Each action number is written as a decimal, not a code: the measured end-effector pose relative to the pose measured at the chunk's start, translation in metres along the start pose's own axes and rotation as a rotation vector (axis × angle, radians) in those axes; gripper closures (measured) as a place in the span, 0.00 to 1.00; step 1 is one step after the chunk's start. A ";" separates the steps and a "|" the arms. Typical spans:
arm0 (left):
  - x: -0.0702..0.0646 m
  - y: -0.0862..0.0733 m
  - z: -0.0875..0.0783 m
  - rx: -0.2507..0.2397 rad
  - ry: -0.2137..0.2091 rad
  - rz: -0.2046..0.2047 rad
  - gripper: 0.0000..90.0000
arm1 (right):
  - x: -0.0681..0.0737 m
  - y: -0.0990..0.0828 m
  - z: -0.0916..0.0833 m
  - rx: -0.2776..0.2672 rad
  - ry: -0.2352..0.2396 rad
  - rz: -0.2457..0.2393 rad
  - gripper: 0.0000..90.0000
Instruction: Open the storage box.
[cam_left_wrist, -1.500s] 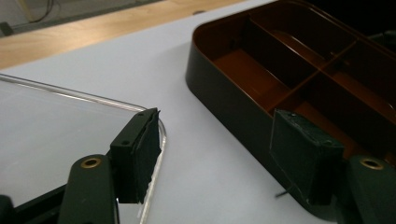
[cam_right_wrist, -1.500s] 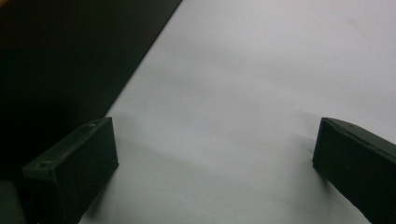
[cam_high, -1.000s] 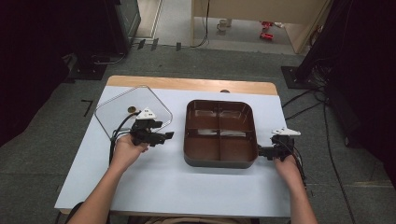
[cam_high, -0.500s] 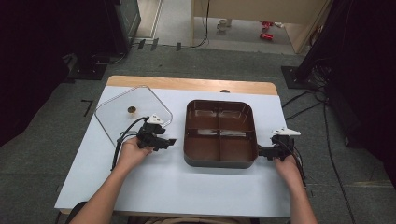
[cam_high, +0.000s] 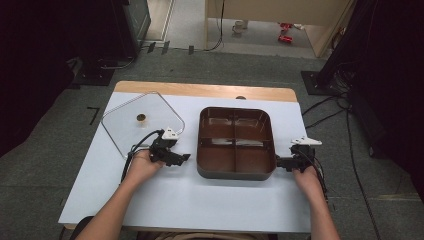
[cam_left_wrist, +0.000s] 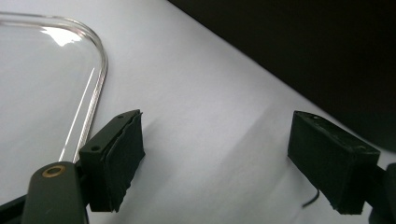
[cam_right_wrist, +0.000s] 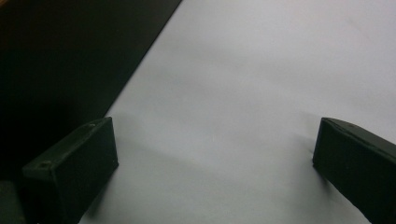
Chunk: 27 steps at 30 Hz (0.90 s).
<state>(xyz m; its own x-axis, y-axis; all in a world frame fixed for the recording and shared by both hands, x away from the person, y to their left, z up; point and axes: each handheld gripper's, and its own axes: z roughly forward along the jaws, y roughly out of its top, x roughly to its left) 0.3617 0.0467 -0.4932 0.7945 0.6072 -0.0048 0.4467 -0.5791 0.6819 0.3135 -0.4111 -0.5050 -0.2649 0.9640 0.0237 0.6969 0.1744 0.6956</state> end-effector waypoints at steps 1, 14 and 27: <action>-0.001 -0.001 0.000 -0.006 0.004 -0.001 0.19 | 0.000 0.000 0.000 0.000 0.000 0.000 0.00; -0.008 -0.008 0.001 -0.058 0.061 -0.045 0.16 | 0.000 0.000 0.000 0.000 0.001 0.000 0.00; -0.014 -0.009 0.000 -0.053 0.124 -0.114 0.10 | 0.000 0.000 0.000 0.000 0.000 0.000 0.00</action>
<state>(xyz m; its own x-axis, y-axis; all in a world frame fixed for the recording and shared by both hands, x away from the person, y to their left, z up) 0.3470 0.0435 -0.4997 0.6817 0.7316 0.0034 0.5062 -0.4749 0.7199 0.3135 -0.4111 -0.5051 -0.2652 0.9639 0.0239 0.6969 0.1745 0.6956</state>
